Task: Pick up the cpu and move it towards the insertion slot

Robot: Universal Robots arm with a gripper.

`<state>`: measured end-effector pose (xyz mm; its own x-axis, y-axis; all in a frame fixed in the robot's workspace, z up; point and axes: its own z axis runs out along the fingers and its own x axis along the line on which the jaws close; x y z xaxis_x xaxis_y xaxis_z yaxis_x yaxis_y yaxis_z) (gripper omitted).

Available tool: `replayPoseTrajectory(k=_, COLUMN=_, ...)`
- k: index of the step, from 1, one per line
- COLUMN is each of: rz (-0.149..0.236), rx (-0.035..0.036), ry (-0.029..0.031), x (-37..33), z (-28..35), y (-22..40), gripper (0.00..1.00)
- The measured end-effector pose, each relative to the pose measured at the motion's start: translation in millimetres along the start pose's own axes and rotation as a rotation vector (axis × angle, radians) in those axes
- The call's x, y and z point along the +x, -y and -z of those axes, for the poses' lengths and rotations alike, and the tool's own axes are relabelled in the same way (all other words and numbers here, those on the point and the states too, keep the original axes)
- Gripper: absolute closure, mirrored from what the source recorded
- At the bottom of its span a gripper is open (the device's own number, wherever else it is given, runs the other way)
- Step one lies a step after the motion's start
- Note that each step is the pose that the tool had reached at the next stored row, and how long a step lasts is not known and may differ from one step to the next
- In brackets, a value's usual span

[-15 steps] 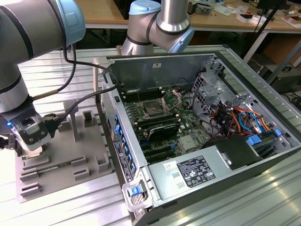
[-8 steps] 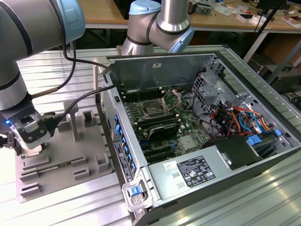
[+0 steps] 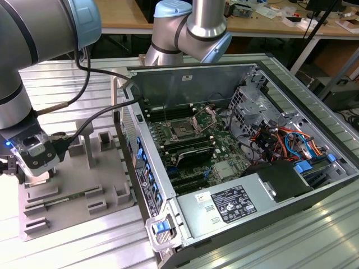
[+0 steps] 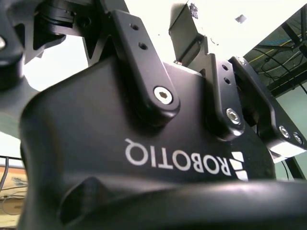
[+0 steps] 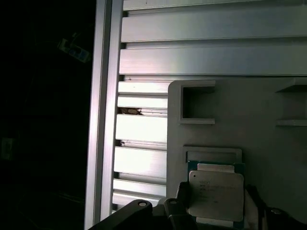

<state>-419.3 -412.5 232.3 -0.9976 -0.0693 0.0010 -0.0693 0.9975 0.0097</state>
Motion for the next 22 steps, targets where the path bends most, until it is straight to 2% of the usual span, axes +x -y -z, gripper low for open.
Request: replayPoseTrajectory(k=22, rz=0.0, rx=0.0, ry=-0.0001, x=0.0, z=17.4, y=-0.2, gripper=0.47)
